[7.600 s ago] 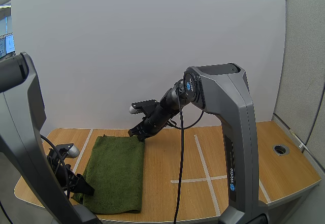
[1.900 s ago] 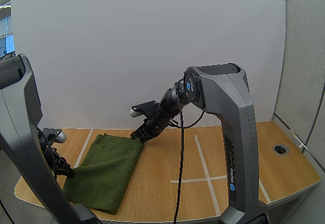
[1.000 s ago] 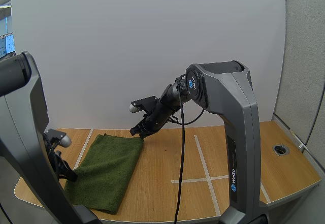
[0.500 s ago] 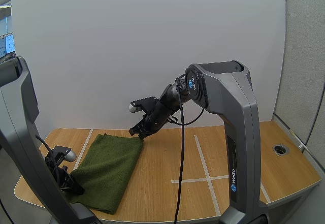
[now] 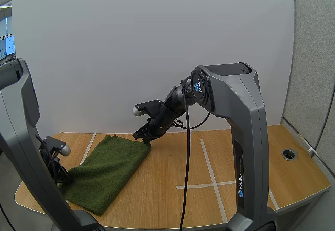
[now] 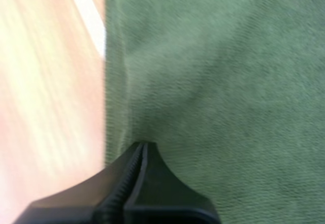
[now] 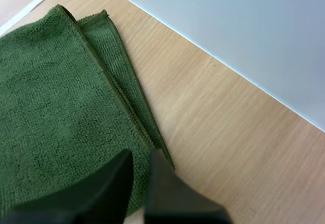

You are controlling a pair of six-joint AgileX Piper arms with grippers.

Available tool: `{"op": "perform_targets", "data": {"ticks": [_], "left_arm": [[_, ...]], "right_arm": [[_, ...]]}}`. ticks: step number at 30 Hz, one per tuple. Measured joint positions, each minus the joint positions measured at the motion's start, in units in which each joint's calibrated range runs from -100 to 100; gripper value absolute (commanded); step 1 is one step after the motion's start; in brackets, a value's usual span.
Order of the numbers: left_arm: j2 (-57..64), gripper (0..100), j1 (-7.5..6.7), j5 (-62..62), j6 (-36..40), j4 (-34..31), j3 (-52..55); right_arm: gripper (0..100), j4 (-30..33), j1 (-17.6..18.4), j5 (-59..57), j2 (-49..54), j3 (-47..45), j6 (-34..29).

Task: Fold the towel

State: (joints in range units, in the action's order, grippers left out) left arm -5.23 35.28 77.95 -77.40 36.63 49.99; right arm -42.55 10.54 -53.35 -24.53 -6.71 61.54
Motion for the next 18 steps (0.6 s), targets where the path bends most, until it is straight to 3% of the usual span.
{"op": "perform_targets", "data": {"ticks": [1,18], "left_arm": [[0.0,0,0.0,0.0,-0.1,0.8,-1.8],[0.0,0,0.0,8.1,0.3,1.4,-4.5]], "right_arm": [[100,0.0,0.0,0.0,0.0,0.0,0.0],[93,3.3,0.0,0.2,-0.6,0.0,-8.9]]}}
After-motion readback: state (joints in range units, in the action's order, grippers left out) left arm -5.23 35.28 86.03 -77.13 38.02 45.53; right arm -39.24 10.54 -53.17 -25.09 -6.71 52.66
